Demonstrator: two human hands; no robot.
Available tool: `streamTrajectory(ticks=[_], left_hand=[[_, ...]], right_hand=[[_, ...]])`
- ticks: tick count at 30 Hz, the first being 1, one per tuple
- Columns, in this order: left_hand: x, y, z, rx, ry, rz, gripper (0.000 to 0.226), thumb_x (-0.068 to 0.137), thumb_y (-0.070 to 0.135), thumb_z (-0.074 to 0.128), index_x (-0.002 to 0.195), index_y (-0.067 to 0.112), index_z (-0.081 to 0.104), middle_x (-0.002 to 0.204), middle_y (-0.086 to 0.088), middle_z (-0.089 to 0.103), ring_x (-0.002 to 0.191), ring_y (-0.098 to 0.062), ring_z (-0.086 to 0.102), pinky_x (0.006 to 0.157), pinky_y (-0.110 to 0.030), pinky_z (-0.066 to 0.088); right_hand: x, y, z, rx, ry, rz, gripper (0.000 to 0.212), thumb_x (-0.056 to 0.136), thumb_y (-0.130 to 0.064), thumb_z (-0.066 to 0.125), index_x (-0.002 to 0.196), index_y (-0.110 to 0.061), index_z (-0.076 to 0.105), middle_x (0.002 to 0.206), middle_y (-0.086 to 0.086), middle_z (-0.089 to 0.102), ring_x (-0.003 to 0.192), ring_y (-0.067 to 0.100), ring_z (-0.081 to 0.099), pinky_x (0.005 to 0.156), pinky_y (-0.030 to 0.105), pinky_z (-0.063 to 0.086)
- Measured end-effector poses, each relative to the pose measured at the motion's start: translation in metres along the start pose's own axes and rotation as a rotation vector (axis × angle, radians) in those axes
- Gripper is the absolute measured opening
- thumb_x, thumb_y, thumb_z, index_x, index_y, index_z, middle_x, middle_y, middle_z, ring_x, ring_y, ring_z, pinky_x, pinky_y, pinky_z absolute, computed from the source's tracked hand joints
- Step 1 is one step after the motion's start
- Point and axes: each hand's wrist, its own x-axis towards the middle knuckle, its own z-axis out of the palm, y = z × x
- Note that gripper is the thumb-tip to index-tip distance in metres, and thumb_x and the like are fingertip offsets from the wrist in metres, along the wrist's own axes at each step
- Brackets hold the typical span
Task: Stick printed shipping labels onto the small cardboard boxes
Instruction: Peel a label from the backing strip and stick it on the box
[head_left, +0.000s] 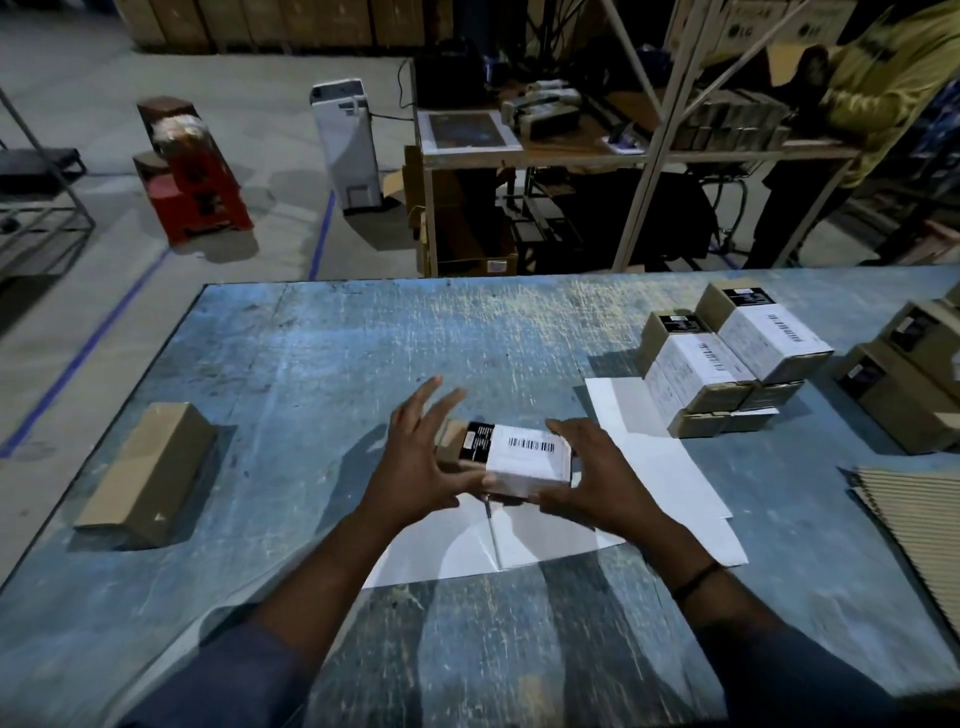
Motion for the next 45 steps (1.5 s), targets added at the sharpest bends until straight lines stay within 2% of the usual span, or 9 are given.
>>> streamTrajectory(ticks=[5, 9, 13, 20, 24, 31, 34, 39, 45], left_hand=[[-0.003, 0.012, -0.003, -0.227, -0.301, -0.085, 0.090, 0.055, 0.036, 0.100, 0.135, 0.044, 0.058, 0.133, 0.019, 0.060, 0.118, -0.005, 0.061, 0.074, -0.035, 0.064], [0.001, 0.014, 0.000, 0.156, -0.347, 0.163, 0.083, 0.060, 0.062, 0.088, 0.133, 0.040, 0.055, 0.128, 0.026, 0.059, 0.118, 0.001, 0.046, 0.093, -0.019, 0.044], [0.008, 0.020, 0.007, 0.177, -0.327, 0.246, 0.079, 0.067, 0.056, 0.083, 0.137, 0.037, 0.053, 0.132, 0.022, 0.056, 0.123, -0.001, 0.042, 0.094, -0.011, 0.035], [0.027, 0.033, 0.023, 0.098, -0.311, 0.213, 0.088, 0.077, 0.040, 0.084, 0.153, 0.037, 0.038, 0.161, 0.016, 0.032, 0.147, -0.012, 0.027, 0.118, -0.040, 0.035], [0.027, 0.053, 0.032, 0.065, -0.133, 0.094, 0.087, 0.087, 0.049, 0.075, 0.157, 0.047, 0.022, 0.168, 0.024, 0.006, 0.153, -0.009, 0.016, 0.116, -0.034, 0.027], [0.007, 0.053, 0.050, 0.012, -0.060, 0.099, 0.058, 0.090, 0.061, 0.060, 0.142, 0.038, 0.055, 0.156, 0.019, 0.042, 0.142, -0.002, 0.041, 0.116, -0.029, 0.035], [-0.001, 0.047, 0.058, 0.029, -0.076, 0.098, 0.050, 0.087, 0.063, 0.058, 0.130, 0.040, 0.066, 0.143, 0.022, 0.055, 0.130, -0.004, 0.053, 0.111, -0.032, 0.043], [-0.013, 0.044, 0.062, 0.025, -0.068, 0.015, 0.034, 0.084, 0.058, 0.070, 0.113, 0.040, 0.075, 0.117, 0.028, 0.067, 0.113, 0.003, 0.060, 0.095, -0.011, 0.047], [-0.022, 0.035, 0.062, 0.122, -0.086, -0.005, 0.033, 0.082, 0.055, 0.067, 0.109, 0.038, 0.077, 0.109, 0.028, 0.070, 0.105, 0.001, 0.062, 0.095, -0.025, 0.050]], right_hand=[[-0.034, 0.004, 0.014, -0.134, 0.103, -0.206, 0.086, 0.073, -0.037, 0.089, 0.145, -0.017, 0.047, 0.139, 0.005, 0.043, 0.131, 0.023, 0.039, 0.108, 0.032, 0.038], [-0.045, 0.007, 0.022, -0.138, 0.143, -0.190, 0.079, 0.075, -0.040, 0.086, 0.141, -0.020, 0.047, 0.136, 0.004, 0.043, 0.130, 0.024, 0.043, 0.106, 0.033, 0.042], [-0.046, 0.008, 0.017, -0.280, 0.159, -0.204, 0.085, 0.076, -0.043, 0.081, 0.147, -0.023, 0.040, 0.131, 0.006, 0.044, 0.118, 0.028, 0.051, 0.095, 0.038, 0.051], [-0.039, 0.017, -0.019, -0.417, 0.211, -0.266, 0.068, 0.081, -0.044, 0.079, 0.144, -0.035, 0.055, 0.134, 0.012, 0.057, 0.111, 0.031, 0.058, 0.088, 0.038, 0.052], [-0.032, 0.019, -0.061, -0.358, 0.446, -0.084, 0.065, 0.077, -0.042, 0.084, 0.138, -0.037, 0.061, 0.130, 0.015, 0.059, 0.113, 0.032, 0.060, 0.087, 0.037, 0.057], [0.017, 0.047, -0.143, -0.460, 0.705, 0.237, 0.061, 0.076, -0.036, 0.083, 0.133, -0.027, 0.066, 0.126, 0.024, 0.058, 0.110, 0.044, 0.058, 0.087, 0.046, 0.053], [0.034, 0.061, -0.154, -0.526, 0.704, 0.325, 0.059, 0.078, -0.036, 0.080, 0.134, -0.023, 0.066, 0.126, 0.027, 0.060, 0.111, 0.045, 0.056, 0.091, 0.045, 0.048], [0.052, 0.083, -0.145, -0.656, 0.628, 0.369, 0.058, 0.083, -0.047, 0.070, 0.134, -0.019, 0.064, 0.119, 0.027, 0.063, 0.108, 0.043, 0.053, 0.091, 0.045, 0.045], [0.052, 0.082, -0.139, -0.823, 0.704, 0.347, 0.052, 0.086, -0.050, 0.064, 0.126, -0.017, 0.066, 0.123, 0.018, 0.056, 0.110, 0.038, 0.045, 0.087, 0.048, 0.043]])
